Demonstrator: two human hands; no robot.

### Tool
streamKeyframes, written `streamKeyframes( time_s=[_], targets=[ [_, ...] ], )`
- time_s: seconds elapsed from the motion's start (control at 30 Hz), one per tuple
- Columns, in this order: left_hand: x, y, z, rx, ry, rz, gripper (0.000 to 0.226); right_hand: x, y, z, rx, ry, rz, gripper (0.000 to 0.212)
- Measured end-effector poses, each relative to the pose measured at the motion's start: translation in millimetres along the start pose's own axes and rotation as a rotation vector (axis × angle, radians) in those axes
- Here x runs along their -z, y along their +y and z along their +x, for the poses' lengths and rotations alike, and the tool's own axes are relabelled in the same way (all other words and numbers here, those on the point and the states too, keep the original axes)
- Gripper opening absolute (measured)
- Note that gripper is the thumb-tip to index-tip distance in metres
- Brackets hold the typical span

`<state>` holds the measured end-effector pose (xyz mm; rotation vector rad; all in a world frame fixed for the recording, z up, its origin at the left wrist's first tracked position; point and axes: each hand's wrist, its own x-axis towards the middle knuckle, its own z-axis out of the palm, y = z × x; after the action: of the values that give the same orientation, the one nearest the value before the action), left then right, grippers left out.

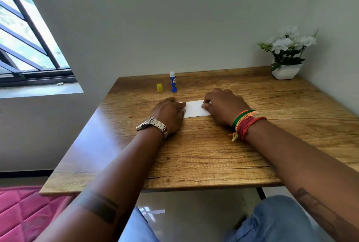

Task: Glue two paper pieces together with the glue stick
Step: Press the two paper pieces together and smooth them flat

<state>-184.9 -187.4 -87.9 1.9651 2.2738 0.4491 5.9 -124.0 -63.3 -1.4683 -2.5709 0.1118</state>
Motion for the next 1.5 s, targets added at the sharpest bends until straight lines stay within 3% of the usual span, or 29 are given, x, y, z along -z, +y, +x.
streamKeyframes(
  time_s=[0.33, 0.53, 0.63, 0.77, 0.9, 1.0, 1.27, 1.4, 1.5],
  targets=[
    [5.7, 12.8, -30.4, -0.021, 0.150, 0.200, 0.029, -12.2, -10.6, -2.4, -0.028, 0.049, -0.092, 0.030],
    [0.6, 22.4, -25.0, -0.134, 0.262, 0.067, 0.028, -4.9, -7.1, -0.4, -0.025, 0.027, -0.040, 0.022],
    [-1.9, 25.6, -15.7, -0.011, 0.174, 0.021, 0.040, 8.8, -4.6, 12.6, -0.028, -0.028, 0.039, 0.027],
    [8.0, 27.2, 15.0, 0.105, 0.029, 0.079, 0.055, 7.3, -1.4, 19.8, -0.027, -0.075, 0.044, 0.058],
    [28.2, 31.6, 45.4, 0.208, -0.185, 0.041, 0.041, -3.3, 8.9, 18.5, -0.031, -0.035, 0.100, 0.054],
    [32.6, 30.1, 53.5, 0.242, -0.247, 0.017, 0.041, -5.3, 12.5, 17.5, -0.032, -0.022, 0.153, 0.055],
    [25.0, 28.2, 44.1, 0.237, -0.121, -0.120, 0.033, -9.6, 13.8, 19.5, -0.036, -0.027, 0.156, 0.046],
    [18.1, 20.6, 39.6, 0.365, 0.026, -0.186, 0.035, -16.2, 10.8, 18.0, -0.055, -0.017, 0.101, 0.045],
    [11.9, 20.5, 33.2, 0.357, 0.145, -0.163, 0.038, -19.4, 8.0, 17.4, -0.073, -0.020, 0.083, 0.043]
  ],
)
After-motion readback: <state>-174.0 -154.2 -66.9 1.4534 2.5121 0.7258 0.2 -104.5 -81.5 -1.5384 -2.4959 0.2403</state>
